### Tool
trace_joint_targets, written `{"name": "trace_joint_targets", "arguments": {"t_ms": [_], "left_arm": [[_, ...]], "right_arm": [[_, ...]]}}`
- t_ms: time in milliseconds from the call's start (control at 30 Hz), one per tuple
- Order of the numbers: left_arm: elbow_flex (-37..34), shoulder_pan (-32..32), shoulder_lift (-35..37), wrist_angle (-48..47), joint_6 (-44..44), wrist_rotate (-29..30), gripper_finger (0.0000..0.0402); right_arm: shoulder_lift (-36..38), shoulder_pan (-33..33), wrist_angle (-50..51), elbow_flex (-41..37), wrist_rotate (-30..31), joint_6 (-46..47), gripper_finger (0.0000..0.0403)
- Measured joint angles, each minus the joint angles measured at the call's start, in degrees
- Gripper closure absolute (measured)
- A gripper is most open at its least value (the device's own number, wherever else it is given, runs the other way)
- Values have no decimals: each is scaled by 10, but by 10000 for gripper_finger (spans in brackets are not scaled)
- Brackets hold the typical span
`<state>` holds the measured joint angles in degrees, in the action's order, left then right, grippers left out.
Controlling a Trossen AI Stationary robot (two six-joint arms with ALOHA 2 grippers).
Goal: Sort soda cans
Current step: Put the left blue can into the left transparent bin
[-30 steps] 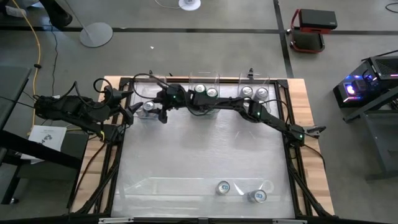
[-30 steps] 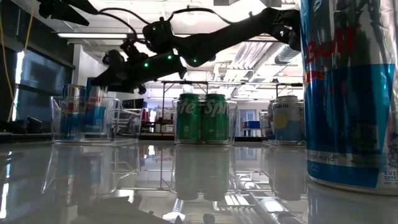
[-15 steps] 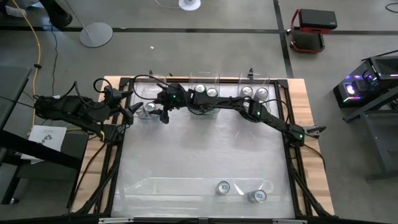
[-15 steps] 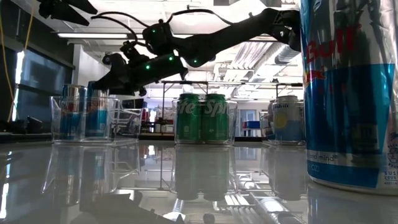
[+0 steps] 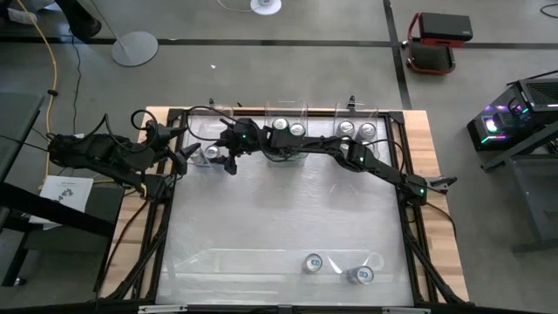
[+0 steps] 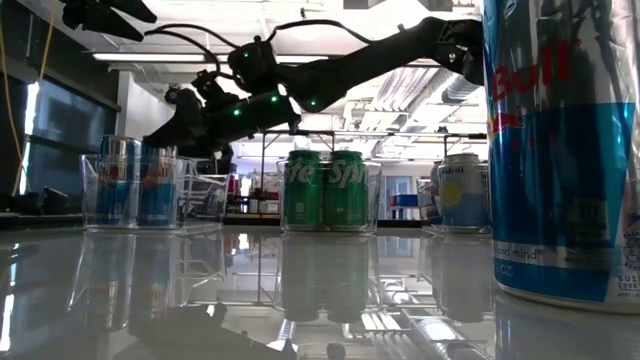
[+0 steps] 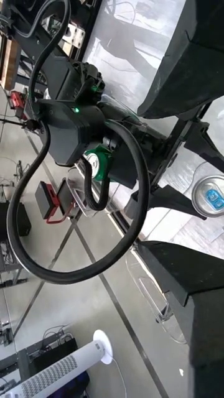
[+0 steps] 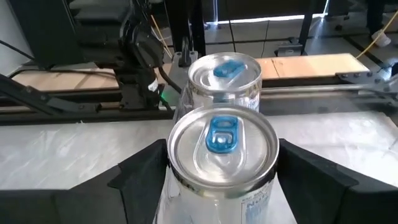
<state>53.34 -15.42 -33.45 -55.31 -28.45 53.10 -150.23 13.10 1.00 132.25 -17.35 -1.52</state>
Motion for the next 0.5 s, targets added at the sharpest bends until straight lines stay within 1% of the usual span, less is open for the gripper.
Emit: {"name": "trace_joint_targets", "arguments": {"t_ms": [367, 400, 500], "left_arm": [[0, 0, 0, 1, 0, 0, 88], [0, 0, 0, 1, 0, 0, 88], [0, 0, 0, 1, -5, 1, 88]], "right_arm": [[1, 0, -52, 0, 7, 0, 124], [4, 0, -48, 0, 11, -2, 123], [20, 0, -48, 0, 57, 1, 123]]}}
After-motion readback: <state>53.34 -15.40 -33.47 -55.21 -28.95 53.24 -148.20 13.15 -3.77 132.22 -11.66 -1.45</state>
